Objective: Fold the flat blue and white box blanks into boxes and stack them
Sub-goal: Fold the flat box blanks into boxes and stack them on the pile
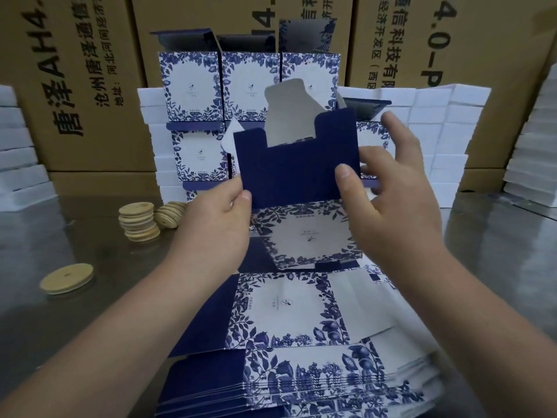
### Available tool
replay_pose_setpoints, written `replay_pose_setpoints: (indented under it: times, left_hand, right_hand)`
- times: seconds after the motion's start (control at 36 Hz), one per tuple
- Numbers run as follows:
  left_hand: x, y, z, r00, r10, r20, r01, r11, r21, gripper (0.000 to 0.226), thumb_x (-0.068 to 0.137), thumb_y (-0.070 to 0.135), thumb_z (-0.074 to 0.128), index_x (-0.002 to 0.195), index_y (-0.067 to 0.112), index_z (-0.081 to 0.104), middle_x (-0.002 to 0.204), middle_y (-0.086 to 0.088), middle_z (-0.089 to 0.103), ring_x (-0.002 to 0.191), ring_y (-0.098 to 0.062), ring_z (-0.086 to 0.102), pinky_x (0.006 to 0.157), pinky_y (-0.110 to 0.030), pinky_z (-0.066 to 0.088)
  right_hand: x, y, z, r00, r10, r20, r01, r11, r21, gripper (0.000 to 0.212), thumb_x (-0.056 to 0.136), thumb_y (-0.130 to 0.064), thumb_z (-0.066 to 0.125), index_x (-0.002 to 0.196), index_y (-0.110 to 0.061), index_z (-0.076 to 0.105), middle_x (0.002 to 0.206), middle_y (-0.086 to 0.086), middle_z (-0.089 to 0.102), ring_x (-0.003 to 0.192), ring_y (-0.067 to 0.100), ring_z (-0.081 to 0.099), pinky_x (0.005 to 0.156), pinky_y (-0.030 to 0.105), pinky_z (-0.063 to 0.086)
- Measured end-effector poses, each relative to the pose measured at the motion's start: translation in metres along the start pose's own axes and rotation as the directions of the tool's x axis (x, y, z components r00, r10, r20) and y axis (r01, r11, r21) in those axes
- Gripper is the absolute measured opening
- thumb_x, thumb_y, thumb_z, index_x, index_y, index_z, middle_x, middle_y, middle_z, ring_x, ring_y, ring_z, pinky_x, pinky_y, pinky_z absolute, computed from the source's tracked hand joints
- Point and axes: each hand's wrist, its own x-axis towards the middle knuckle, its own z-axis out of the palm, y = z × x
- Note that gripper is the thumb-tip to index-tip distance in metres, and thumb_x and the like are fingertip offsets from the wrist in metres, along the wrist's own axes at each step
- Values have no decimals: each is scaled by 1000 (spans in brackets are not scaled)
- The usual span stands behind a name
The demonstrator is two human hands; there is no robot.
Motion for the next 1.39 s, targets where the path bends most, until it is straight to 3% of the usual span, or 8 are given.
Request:
replay_pose_setpoints:
  times: [0.25, 0.47, 0.67, 0.83, 1.0, 1.08, 1.17, 1.39]
  left_hand:
    - [-8, 1, 3, 987, 120, -103, -119, 993, 17, 28, 88, 29, 36, 65, 14, 41, 54, 11, 37, 52, -4, 30, 55, -31, 28]
    - [-6, 13, -2, 991, 134, -29, -136, 987, -86, 31, 84, 38, 39, 96, 61, 56, 149, 21, 31, 133, 13, 25, 112, -32, 27]
    - [-4, 9, -4, 994, 93, 58, -80, 976, -202, 40, 84, 36, 41, 91, 7, 67, 148, 11, 38, 137, -6, 32, 111, -48, 28]
    - [-16, 15, 7, 999, 37, -21, -41, 984, -173, 32, 98, 20, 41, 76, 34, 59, 79, 53, 44, 81, 42, 33, 79, 12, 23]
    - [-11, 11, 2, 1000, 5, -19, -9, 972, -234, 64, 84, 46, 43, 136, 9, 47, 136, 7, 51, 129, -14, 43, 110, -40, 33]
    - [-8, 5, 2, 995, 62, -83, -71, 991, -112, 45, 98, 33, 39, 134, 9, 48, 141, -3, 47, 130, -12, 41, 101, -22, 34]
    - [-9, 8, 4, 994, 81, -69, -86, 994, -74, 34, 101, 24, 36, 129, 17, 54, 119, 34, 36, 94, 39, 31, 86, 9, 23]
    - [-5, 6, 1, 964, 217, -154, -195, 970, 145, 43, 101, 23, 35, 59, 22, 26, 52, 9, 29, 46, -4, 30, 47, -19, 24]
  right_hand:
    - [12, 3, -10, 987, 120, 102, -129, 988, 80, 44, 81, -54, 38, 74, -18, 62, 155, -7, 26, 135, -5, 24, 86, 19, 31]
    - [13, -4, -16, 971, 181, 158, -223, 923, 313, 46, 80, -45, 47, 81, -6, 71, 106, -21, 66, 105, 1, 59, 91, 39, 48]
    - [19, -1, -19, 944, 197, 263, -293, 869, 400, 30, 75, -44, 53, 70, -25, 74, 111, -20, 66, 104, 0, 61, 95, 40, 47]
    - [16, -10, -16, 894, 178, 412, -285, 934, 214, 18, 67, -63, 46, 76, -66, 61, 154, -17, 24, 128, -1, 40, 102, 49, 40]
    - [15, -5, -15, 886, 163, 434, -283, 931, 230, 22, 71, -59, 44, 91, -63, 53, 97, -37, 61, 94, -11, 56, 84, 37, 50]
    - [14, -4, -14, 897, 145, 418, -243, 951, 191, 29, 71, -59, 44, 99, -57, 48, 90, -42, 58, 83, -15, 54, 72, 26, 45]
    - [13, -6, -13, 902, 163, 401, -246, 955, 166, 28, 73, -57, 40, 99, -54, 48, 88, -39, 58, 79, -12, 53, 70, 26, 44]
    - [10, -10, -10, 910, 197, 365, -272, 948, 166, 41, 85, -38, 35, 122, -41, 52, 99, 11, 66, 83, 21, 55, 81, 47, 50]
